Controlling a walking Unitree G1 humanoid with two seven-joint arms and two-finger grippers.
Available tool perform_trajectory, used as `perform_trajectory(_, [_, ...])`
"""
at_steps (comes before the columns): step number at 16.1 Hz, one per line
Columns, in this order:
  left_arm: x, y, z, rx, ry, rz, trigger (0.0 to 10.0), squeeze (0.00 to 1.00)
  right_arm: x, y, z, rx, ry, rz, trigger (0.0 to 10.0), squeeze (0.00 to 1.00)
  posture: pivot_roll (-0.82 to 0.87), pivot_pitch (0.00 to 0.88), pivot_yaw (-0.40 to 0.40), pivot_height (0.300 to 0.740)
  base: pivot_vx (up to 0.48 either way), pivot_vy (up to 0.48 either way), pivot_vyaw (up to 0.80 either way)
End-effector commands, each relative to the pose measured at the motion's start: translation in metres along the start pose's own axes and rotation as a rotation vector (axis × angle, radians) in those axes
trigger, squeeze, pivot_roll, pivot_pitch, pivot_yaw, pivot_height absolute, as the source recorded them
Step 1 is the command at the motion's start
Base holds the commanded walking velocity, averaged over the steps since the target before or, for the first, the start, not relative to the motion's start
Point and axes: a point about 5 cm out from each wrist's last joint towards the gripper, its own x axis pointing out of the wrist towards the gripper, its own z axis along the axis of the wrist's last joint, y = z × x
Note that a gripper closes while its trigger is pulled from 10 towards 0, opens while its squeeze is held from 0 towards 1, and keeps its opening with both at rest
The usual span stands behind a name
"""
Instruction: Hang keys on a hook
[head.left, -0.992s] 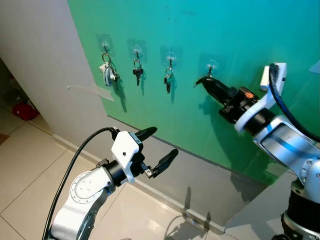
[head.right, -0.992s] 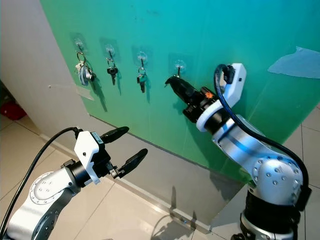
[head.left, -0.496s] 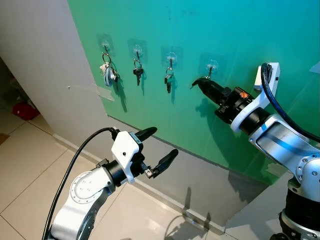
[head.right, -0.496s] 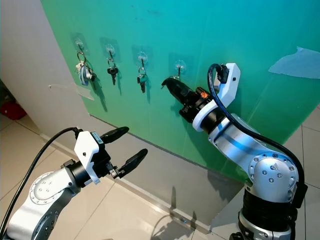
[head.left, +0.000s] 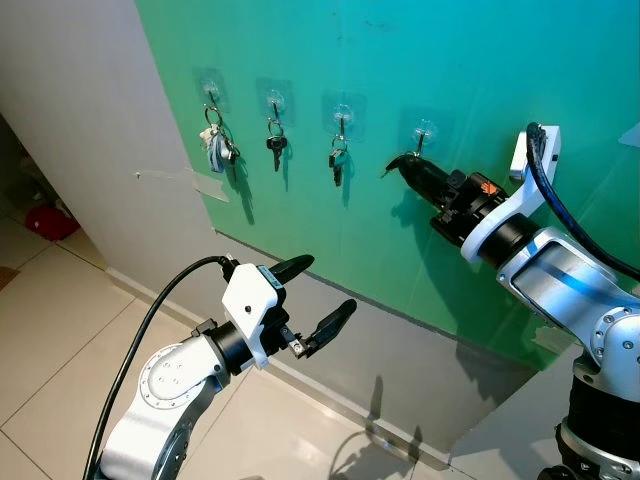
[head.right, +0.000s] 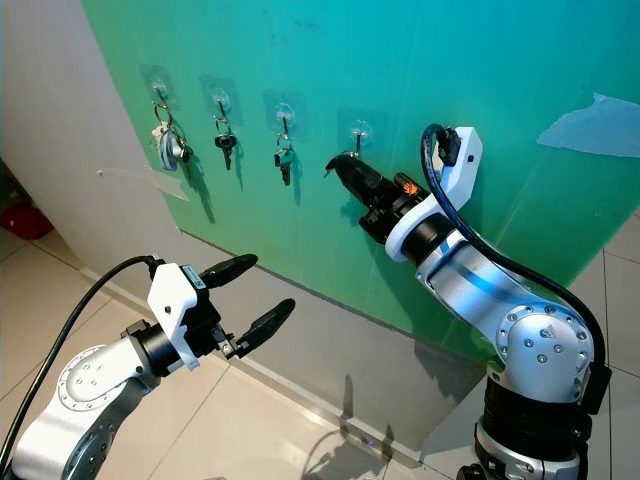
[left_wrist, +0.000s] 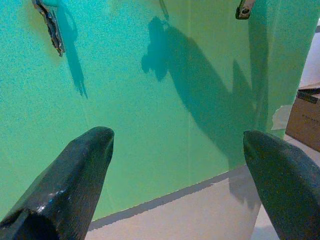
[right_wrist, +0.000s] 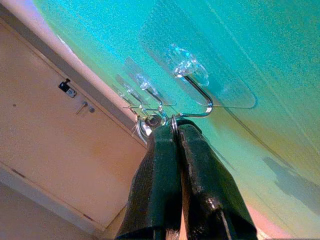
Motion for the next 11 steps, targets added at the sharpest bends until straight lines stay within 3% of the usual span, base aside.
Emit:
perform_trajectory(1, [-0.001,-0.001,0.002,0.006,0.002,-0.001,10.0,0.00,0.002,0.001,0.001,0.022,0.009,0.012,10.0,0.00,-0.07,0.000,0.044,0.740,0.000,0.000,0.00])
perform_trajectory(7, [-0.001,0.000,0.002,0.006,0.004,-0.001,10.0,0.00,0.005,-0.006,0.000,0.077,0.017,-0.030,10.0,0.00,-0.06,0.000,0.047,0.740,0.000,0.000,0.00])
perform_trajectory(11, [-0.001,0.002,0.003,0.009,0.003,-0.005,10.0,0.00,-0.008,0.013,0.008,0.001,-0.027,0.104,10.0,0.00,-0.07,0.000,0.058,0.740,0.000,0.000,0.00])
